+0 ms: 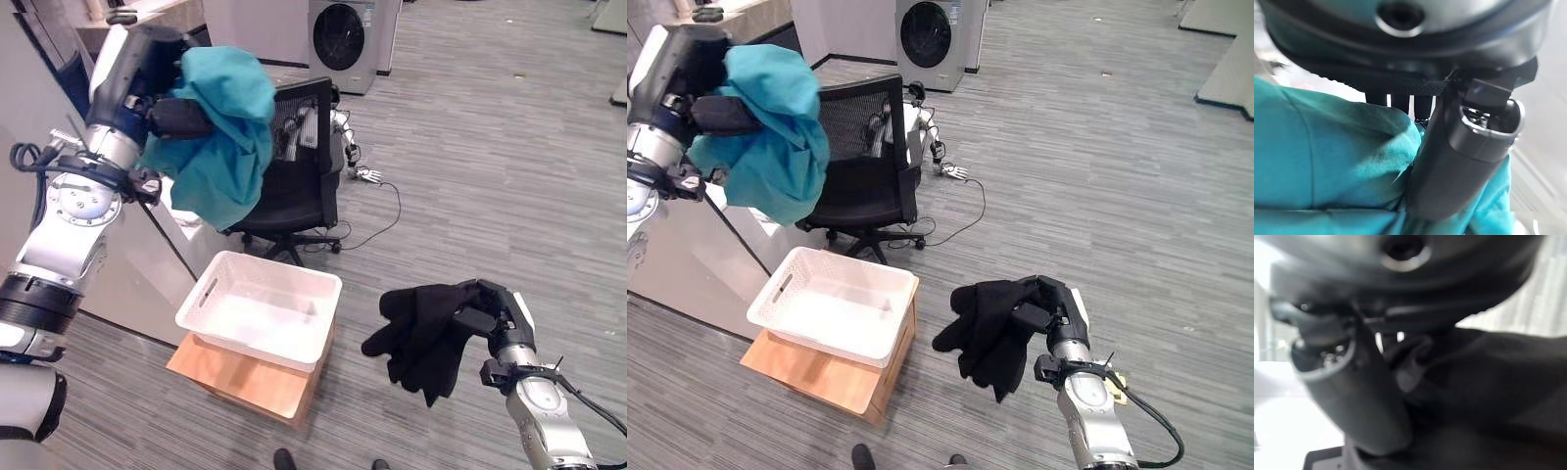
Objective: Pick up bed clothes into laundry basket.
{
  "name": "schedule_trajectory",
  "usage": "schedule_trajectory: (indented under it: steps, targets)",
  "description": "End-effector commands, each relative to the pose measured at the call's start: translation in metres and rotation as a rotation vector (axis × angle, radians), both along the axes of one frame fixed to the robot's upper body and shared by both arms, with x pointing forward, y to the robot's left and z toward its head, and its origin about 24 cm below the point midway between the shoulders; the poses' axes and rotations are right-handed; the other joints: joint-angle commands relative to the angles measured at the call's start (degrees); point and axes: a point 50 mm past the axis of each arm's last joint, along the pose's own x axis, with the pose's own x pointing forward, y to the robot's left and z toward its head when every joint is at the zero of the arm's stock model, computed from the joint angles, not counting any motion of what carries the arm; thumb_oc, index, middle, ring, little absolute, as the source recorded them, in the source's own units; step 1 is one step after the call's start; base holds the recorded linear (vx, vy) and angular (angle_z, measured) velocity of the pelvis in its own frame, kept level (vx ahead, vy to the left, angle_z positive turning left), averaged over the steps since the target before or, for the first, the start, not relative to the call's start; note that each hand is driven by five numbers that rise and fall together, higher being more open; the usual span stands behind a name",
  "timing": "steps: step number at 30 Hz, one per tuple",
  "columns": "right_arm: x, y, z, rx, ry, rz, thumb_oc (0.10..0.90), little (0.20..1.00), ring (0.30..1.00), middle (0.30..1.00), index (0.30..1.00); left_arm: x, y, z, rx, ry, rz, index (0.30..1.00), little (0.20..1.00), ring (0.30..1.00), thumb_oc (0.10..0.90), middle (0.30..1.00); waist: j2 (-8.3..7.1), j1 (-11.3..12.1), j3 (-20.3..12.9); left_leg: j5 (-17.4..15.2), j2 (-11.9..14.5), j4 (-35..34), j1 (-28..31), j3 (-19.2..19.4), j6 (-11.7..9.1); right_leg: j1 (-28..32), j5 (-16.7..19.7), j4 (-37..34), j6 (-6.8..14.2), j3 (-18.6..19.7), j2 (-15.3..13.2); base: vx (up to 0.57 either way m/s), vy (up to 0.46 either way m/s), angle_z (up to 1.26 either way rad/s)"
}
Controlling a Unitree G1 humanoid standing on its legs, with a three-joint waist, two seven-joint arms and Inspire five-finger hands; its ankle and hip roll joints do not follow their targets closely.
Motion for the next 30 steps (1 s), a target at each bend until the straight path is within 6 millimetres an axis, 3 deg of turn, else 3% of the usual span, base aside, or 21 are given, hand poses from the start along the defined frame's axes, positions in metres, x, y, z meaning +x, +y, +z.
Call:
schedule_trajectory:
  steps: [1,4,10,14,23,30]
  targets:
    - [0.027,-0.005,0.079,-0.074,-0.360,0.041,0.400,0.300,0.300,0.300,0.300,0.001,0.012,0.049,0.042,-0.133,0.087,0.300,0.300,0.300,0.400,0.300,-2.08,-0.35,-2.52,-5.49,5.06,0.41,8.36,2.26,-5.18,-4.39,0.77,1.01,3.71,-0.43,-0.91,0.01,0.032,-0.09]
    - [0.026,-0.006,0.079,-0.076,-0.358,0.034,0.400,0.300,0.300,0.300,0.300,0.009,0.014,0.050,0.155,-0.101,0.159,0.300,0.300,0.300,0.400,0.300,-2.03,-0.58,-2.32,-5.45,4.97,0.41,8.21,2.34,-5.13,-4.61,0.90,1.05,3.88,-0.45,-0.99,0.00,0.029,-0.07]
    - [0.015,-0.016,0.076,-0.105,-0.351,-0.002,0.400,0.300,0.300,0.300,0.300,0.017,0.012,0.066,0.818,-0.142,0.427,0.300,0.300,0.300,0.400,0.300,-2.09,-1.05,-1.58,-5.55,4.73,0.41,7.40,2.91,-4.94,-5.59,1.58,1.05,4.62,-0.13,-1.14,0.00,0.023,-0.07]
    - [0.008,-0.021,0.074,-0.115,-0.343,-0.018,0.400,0.300,0.300,0.300,0.300,0.015,0.017,0.066,0.946,-0.158,0.489,0.300,0.300,0.300,0.400,0.300,-1.99,-1.24,-1.51,-5.85,4.47,0.41,7.01,3.34,-4.85,-5.92,1.77,0.78,4.92,-0.12,-1.24,0.00,0.000,0.00]
    - [0.003,-0.027,0.074,-0.137,-0.334,-0.045,0.400,0.300,0.300,0.300,0.300,0.012,0.000,0.072,1.070,-0.262,0.482,0.300,0.300,0.300,0.400,0.300,-1.98,-1.49,-1.25,-6.09,4.18,0.41,6.22,3.41,-4.77,-6.57,2.05,0.58,5.27,-0.40,-1.58,0.00,0.005,0.01]
    - [0.003,-0.024,0.072,-0.163,-0.315,-0.027,0.400,0.300,0.300,0.300,0.300,0.016,0.002,0.056,1.078,-0.221,0.464,0.300,0.300,0.300,0.400,0.300,-2.20,-1.51,-0.83,-6.43,3.93,0.41,6.16,3.53,-4.70,-6.59,2.06,0.44,5.22,-0.51,-1.69,0.00,0.000,0.00]
